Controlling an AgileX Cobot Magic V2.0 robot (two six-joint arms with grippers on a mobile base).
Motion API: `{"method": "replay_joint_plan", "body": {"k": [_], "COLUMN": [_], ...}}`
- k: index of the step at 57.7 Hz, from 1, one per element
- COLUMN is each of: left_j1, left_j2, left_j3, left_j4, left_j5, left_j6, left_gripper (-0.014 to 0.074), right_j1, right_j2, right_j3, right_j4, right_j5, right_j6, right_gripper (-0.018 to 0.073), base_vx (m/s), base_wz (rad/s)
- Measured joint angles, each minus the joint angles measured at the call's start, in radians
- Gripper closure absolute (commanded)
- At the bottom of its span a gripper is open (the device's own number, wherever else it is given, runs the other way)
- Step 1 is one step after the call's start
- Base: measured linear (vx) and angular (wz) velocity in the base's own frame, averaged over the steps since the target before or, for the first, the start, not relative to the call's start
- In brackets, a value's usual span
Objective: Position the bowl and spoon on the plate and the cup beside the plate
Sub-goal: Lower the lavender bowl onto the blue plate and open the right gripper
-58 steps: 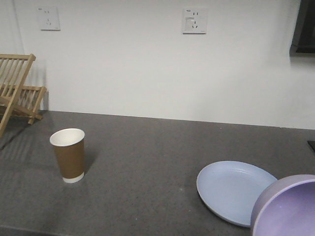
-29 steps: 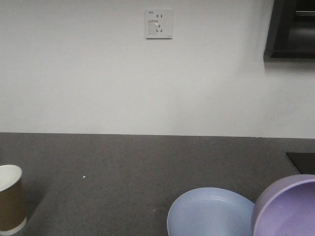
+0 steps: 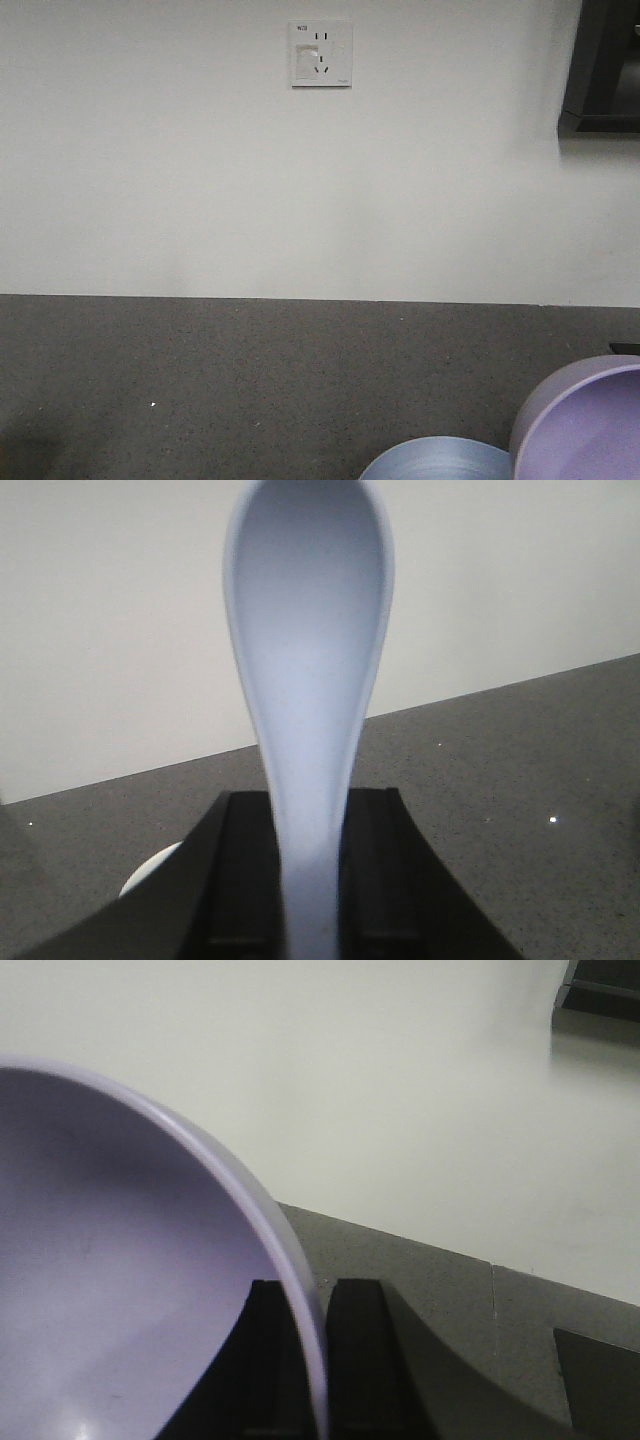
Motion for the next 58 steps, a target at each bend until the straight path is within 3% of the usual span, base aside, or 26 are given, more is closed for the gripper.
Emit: {"method": "replay_joint_plan", "body": {"k": [58], "left_j1": [-0.022], "left_j2": [0.0], "left_j3": [0.0], "left_j4": [0.0], "left_j5": [0.006], "left_j6": [0.0], "left_gripper": [0.0596], "right_j1": [0.0], "right_j2": [0.0], "right_j3": [0.0], "right_j4": [0.0], "right_j5": [0.0], "right_j6": [0.0], "right_gripper": [0.0568], "base_vx": [0.01], "base_wz": [0.0]}}
